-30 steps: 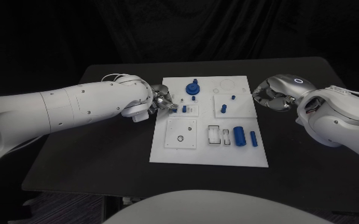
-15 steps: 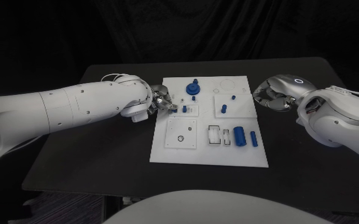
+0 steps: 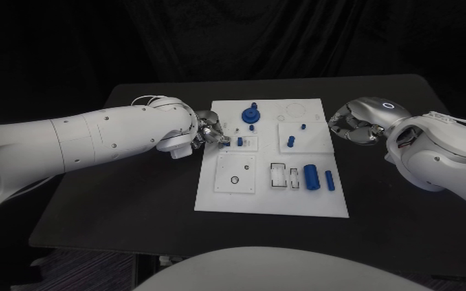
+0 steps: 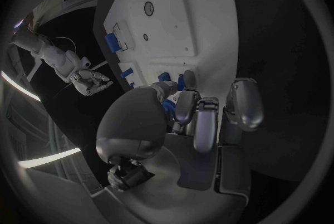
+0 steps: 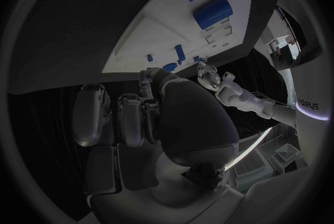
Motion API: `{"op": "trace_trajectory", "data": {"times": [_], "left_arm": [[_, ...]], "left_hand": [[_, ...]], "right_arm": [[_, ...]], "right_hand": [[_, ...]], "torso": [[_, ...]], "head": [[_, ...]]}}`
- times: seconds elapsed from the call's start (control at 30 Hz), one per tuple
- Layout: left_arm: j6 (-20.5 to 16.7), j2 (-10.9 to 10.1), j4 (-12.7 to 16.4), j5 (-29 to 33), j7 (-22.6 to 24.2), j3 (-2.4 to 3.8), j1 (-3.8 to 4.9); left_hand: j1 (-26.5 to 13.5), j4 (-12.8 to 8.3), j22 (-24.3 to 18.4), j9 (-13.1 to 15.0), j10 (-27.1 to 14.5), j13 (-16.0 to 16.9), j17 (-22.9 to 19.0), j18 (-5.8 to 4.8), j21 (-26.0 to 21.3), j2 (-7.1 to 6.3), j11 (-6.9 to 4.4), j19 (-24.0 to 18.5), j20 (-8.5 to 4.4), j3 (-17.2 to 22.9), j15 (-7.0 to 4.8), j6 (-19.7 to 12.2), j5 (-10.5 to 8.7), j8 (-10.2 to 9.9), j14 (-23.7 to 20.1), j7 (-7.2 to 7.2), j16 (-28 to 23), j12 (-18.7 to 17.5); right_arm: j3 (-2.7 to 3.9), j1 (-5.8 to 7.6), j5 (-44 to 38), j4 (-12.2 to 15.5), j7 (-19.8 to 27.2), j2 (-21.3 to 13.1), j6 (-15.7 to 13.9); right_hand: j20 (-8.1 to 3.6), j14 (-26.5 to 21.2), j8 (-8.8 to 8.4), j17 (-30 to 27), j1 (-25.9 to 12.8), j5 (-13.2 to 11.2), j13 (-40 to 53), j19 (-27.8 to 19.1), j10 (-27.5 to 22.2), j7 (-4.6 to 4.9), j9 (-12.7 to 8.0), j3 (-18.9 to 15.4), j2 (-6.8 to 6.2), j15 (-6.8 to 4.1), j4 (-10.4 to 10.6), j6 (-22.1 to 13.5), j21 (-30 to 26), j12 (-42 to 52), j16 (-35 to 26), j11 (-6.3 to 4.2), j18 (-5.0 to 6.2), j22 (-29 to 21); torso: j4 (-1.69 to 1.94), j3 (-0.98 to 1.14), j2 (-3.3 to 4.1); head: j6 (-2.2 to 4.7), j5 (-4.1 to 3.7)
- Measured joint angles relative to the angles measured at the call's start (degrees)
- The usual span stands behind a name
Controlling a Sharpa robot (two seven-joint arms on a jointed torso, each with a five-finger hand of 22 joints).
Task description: Assemble the parts on the task board
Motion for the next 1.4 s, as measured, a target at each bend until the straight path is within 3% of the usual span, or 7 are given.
{"op": "trace_trajectory", "data": {"times": [0.2, 0.4, 0.6, 0.8, 0.93, 1.4], "left_arm": [[0.2, 0.4, -0.4, 0.0, -0.1, 0.03, 0.00], [0.3, 0.7, -0.8, 0.0, -0.1, 0.06, 0.00], [0.4, 0.8, -1.1, 0.1, 0.0, 0.12, -0.11], [0.3, 0.8, -1.3, 0.1, 0.0, 0.15, -0.21], [0.3, 0.9, -1.3, 0.1, 0.0, 0.19, -0.23], [0.3, 0.9, -1.4, 0.2, -0.1, 0.25, -0.31]], "left_hand": [[0.0, 0.4, 0.0, 0.0, 0.0, 0.0, 0.0, 0.00, 0.0, 0.00, 0.00, 0.0, 0.00, 0.4, 0.00, 0.0, -0.16, 0.3, 0.0, -0.05, 0.0, 0.0], [-0.5, -0.1, 0.0, -0.3, 0.0, 0.0, 0.0, 0.00, 0.0, -0.24, 0.00, 0.0, 0.00, 1.4, 0.00, 0.0, -2.47, 0.3, 0.0, -0.11, 0.0, 0.0], [-2.6, -0.4, 0.0, -1.2, 0.0, 0.0, 0.0, 0.00, 0.0, 0.11, 0.00, 0.0, 0.00, 1.8, 0.00, -0.2, -8.01, -0.2, 0.0, 0.07, 0.0, 0.0], [-4.7, 2.2, 0.0, -2.8, -0.2, 0.0, 0.0, 0.00, 0.0, 0.76, 0.21, 0.0, 0.00, -2.3, 0.00, -0.2, -14.28, -1.4, 0.0, -0.08, 0.0, 0.0], [-5.8, 3.4, 0.0, -3.9, -0.4, 0.0, 0.0, 0.00, 0.0, 0.57, 0.36, -0.2, 0.20, -5.0, 0.00, -0.1, -16.63, -2.3, 0.0, 0.32, 0.0, 0.0], [-7.5, 5.9, 0.0, -5.3, -0.4, 0.0, 0.0, 0.00, -0.2, 1.69, 0.42, -0.2, 0.20, -9.5, 0.41, 0.2, -18.29, -2.6, 0.0, 0.66, 0.0, 0.0]], "right_arm": [[0.00, 0.00, 0.8, 0.0, 0.0, 0.1, 0.0], [0.00, 0.00, 1.4, 0.0, 0.0, 0.0, 0.0], [0.00, 0.00, 1.8, 0.0, 0.0, 0.0, 0.0], [0.00, 0.00, 2.0, 0.0, 0.0, 0.1, 0.0], [0.00, 0.00, 2.1, -0.1, 0.0, 0.1, 0.1], [0.00, 0.00, 2.2, -0.1, 0.0, 0.1, 0.1]], "right_hand": [[0.00, 0.0, 0.00, 0.0, 0.0, 0.0, 0.0, 0.0, 0.0, 0.00, 0.0, 0.0, 0.00, 0.00, 0.0, 0.0, 0.0, 0.0, 0.0, 0.00, 0.00, 0.0], [0.00, 0.0, 0.00, 0.0, 0.0, 0.0, 0.0, 0.0, 0.0, 0.00, 0.0, 0.0, 0.00, 0.00, 0.0, 0.0, 0.0, 0.0, 0.0, 0.00, 0.00, 0.0], [0.00, 0.0, 0.00, 0.0, 0.0, 0.0, 0.0, 0.0, 0.0, 0.00, 0.0, 0.0, 0.00, 0.00, 0.0, 0.0, 0.0, 0.0, 0.0, 0.00, 0.00, 0.0], [0.00, 0.0, 0.00, 0.0, 0.0, 0.0, 0.0, 0.0, 0.0, 0.00, 0.0, 0.0, 0.00, 0.00, 0.0, 0.0, 0.0, 0.0, 0.0, 0.00, 0.00, 0.0], [0.00, 0.0, 0.00, 0.0, 0.0, 0.0, 0.0, 0.0, 0.0, 0.00, 0.0, 0.0, 0.00, 0.00, 0.0, 0.0, -0.2, 0.0, 0.0, 0.00, 0.00, 0.0], [0.00, 0.0, 0.00, 0.0, 0.0, 0.0, 0.0, 0.0, 0.0, 0.00, 0.0, 0.0, 0.00, 0.00, 0.0, 0.0, -0.2, 0.0, 0.0, 0.00, 0.00, 0.0]], "torso": [[0.01, 0.01, 0.00], [0.01, 0.02, 0.00], [0.00, 0.02, 0.00], [-0.02, 0.02, 0.01], [-0.02, 0.02, 0.01], [0.01, 0.01, 0.01]], "head": [[0.00, -0.03], [0.00, -0.17], [0.00, -0.13], [0.00, -0.07], [0.00, -0.06], [0.00, 0.06]]}}
